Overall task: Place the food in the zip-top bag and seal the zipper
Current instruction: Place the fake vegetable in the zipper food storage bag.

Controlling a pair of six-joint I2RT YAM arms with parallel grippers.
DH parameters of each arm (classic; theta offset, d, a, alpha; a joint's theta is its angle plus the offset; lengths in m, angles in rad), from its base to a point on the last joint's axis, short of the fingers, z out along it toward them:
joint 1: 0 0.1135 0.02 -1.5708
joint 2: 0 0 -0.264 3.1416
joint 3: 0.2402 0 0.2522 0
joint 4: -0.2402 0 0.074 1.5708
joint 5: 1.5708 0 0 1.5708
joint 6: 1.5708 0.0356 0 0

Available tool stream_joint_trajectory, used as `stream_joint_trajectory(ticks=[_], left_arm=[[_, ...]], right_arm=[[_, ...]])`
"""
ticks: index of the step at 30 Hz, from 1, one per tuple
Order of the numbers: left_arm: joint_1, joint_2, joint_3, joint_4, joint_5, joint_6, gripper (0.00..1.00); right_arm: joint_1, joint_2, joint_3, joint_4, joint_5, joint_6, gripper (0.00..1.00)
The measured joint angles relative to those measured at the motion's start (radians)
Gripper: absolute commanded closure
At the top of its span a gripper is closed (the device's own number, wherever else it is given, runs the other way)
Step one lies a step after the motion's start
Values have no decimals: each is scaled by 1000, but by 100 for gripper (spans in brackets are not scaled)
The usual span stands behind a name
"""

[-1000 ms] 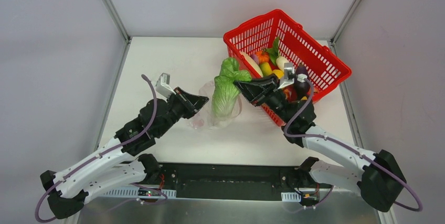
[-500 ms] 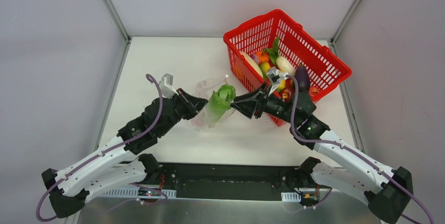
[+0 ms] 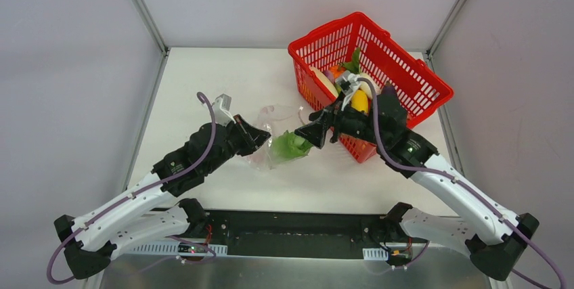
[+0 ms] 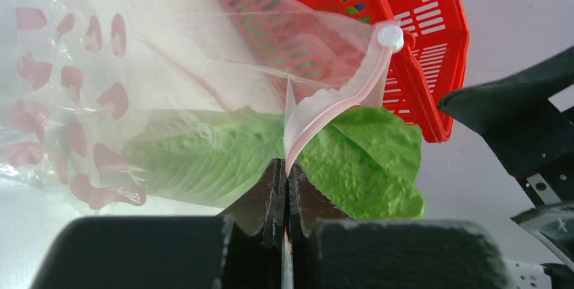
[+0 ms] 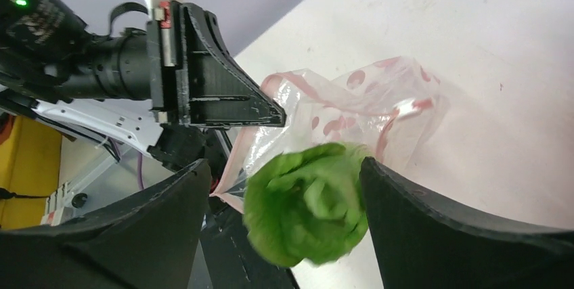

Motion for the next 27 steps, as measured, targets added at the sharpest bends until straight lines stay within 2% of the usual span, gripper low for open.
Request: stream_joint_trajectory(ticks=[5, 11, 21, 27], left_arm=[[0, 9, 1, -1, 14, 8, 100], [0, 40, 14, -2, 37, 13, 100], [0, 96, 43, -21, 63, 24, 100], [0, 134, 67, -29, 85, 27, 100]], right_arm=[[3, 74, 55, -123, -9, -35, 17], [35, 84, 81, -264, -16, -65, 18], [48, -10, 177, -410, -84, -103, 16], [93, 80, 202, -455, -141, -116, 18]])
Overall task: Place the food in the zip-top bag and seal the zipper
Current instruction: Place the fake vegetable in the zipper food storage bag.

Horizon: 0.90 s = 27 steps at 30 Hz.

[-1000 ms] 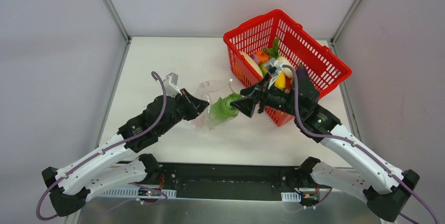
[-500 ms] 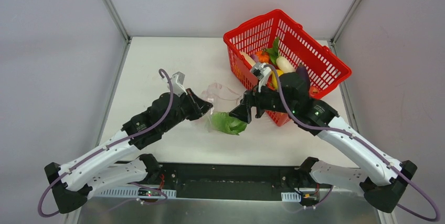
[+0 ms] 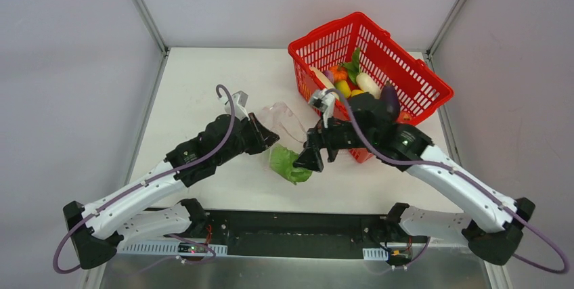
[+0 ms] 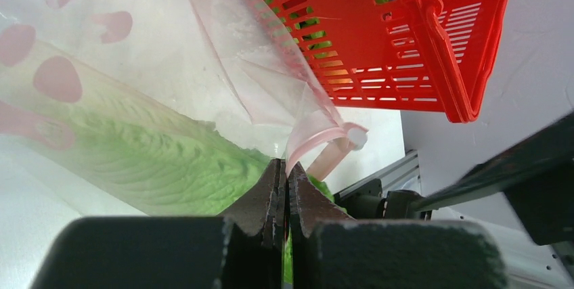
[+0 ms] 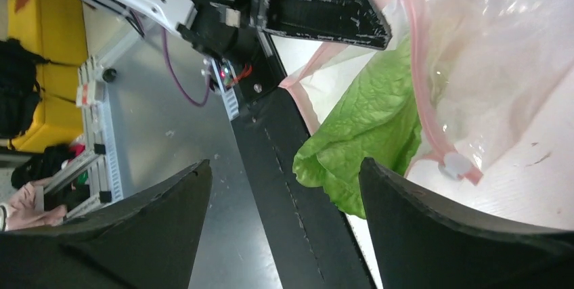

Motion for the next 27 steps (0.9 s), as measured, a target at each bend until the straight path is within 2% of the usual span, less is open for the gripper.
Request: stream_joint_trajectory(ticks=[4, 8, 15, 19, 23, 27], left_arm=[[0, 13, 6, -10, 16, 0, 100], [0, 20, 6, -12, 30, 0, 100], [0, 39, 8, -14, 55, 0, 100], [0, 40, 8, -14, 59, 0, 100], [0, 40, 8, -13, 60, -2, 100], [0, 40, 8, -12, 61, -5, 100]], right_arm=[[87, 100, -8, -6, 59, -12, 16], [158, 106, -77, 33, 158, -15, 14], [167, 111, -249, 203, 353, -5, 17], [168, 124, -286, 250, 405, -4, 18], [168, 135, -311, 299, 399, -3, 27], [168, 171, -321, 335, 389, 16, 44]])
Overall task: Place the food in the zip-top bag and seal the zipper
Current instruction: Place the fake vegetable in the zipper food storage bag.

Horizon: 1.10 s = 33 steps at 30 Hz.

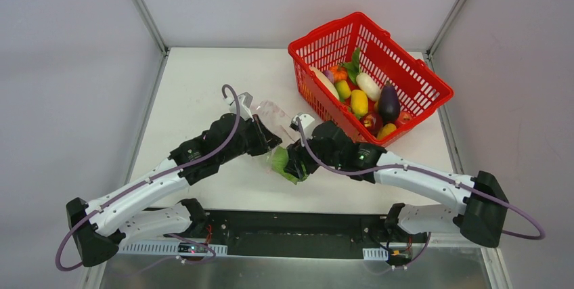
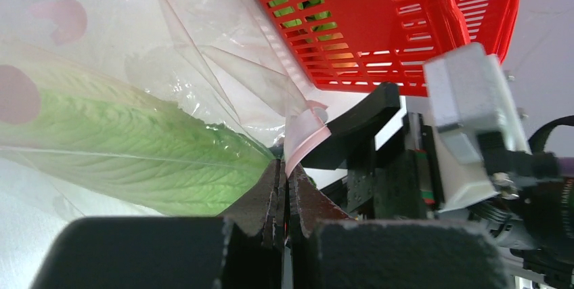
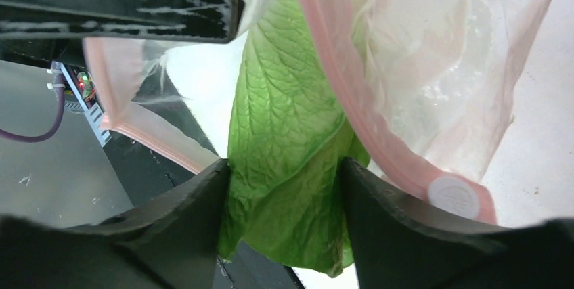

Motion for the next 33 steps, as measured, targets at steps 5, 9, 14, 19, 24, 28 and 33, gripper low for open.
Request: stream_joint_trajectory(ticks=[5, 9, 14, 19, 24, 28, 33], left_arm=[[0, 0, -4, 3, 0, -12, 100], [0, 1, -8, -5, -2, -18, 100], [-3, 11, -8, -47, -30, -17, 100], [-36, 46, 13, -136, -90, -13, 100], [-71, 64, 48, -151, -117, -12, 100], [-102, 80, 90, -150, -106, 7, 100], [-128, 90, 157, -134, -68, 31, 100]], right_arm=[[0, 39, -17, 33, 0, 46, 85], [0, 35, -53, 71, 3, 90, 100], [0, -26, -106, 153, 34, 187, 100], [0, -135, -191, 290, 102, 281, 100], [0, -158, -261, 433, 127, 341, 100], [0, -115, -277, 531, 97, 359, 100], [0, -107, -278, 620, 64, 351, 100]])
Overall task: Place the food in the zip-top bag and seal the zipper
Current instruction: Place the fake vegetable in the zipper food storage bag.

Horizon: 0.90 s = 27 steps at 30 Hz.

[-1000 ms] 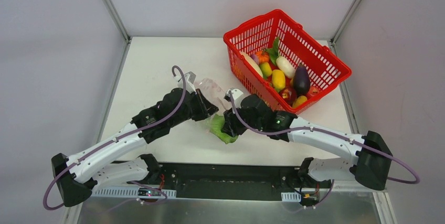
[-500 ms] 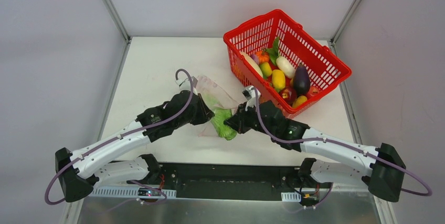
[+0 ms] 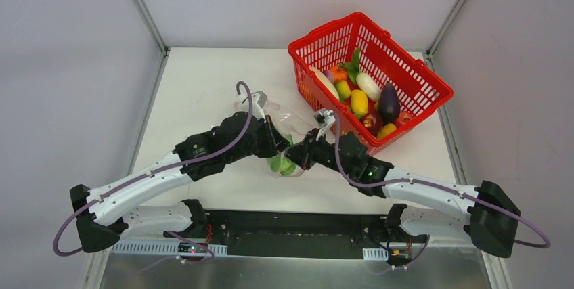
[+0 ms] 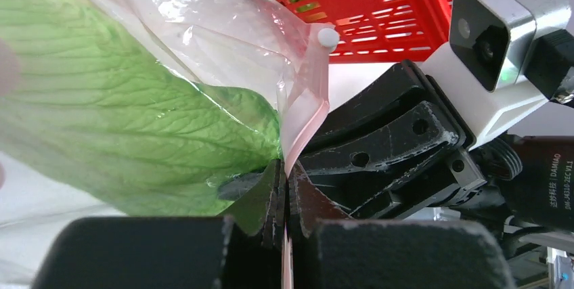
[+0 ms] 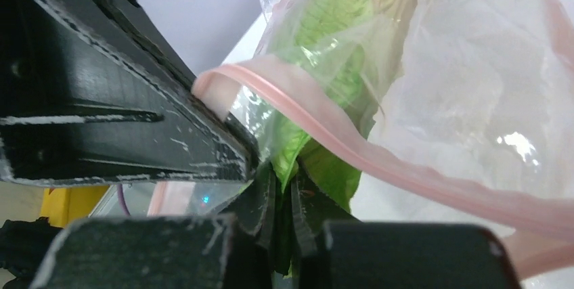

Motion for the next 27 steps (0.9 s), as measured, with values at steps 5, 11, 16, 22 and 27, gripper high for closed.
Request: stream_joint_trajectory(ticks=[5, 11, 16, 22, 27], left_arm=[[-6, -14, 0, 37, 32, 10, 100], [-27, -83, -25, -15, 18, 10, 100], [-32, -178, -27, -168, -62, 34, 100], [-34, -203, -27, -376, -102, 67, 100], [-85, -147, -36, -462, -105, 76, 100]], right_arm=[[1, 3, -15, 78, -14, -27, 100], [14, 8, -20, 66, 184, -85, 100], [13, 52, -20, 57, 291, -131, 100], [10, 136, -21, 84, 170, -115, 95], [2, 286, -29, 202, 31, -56, 93]])
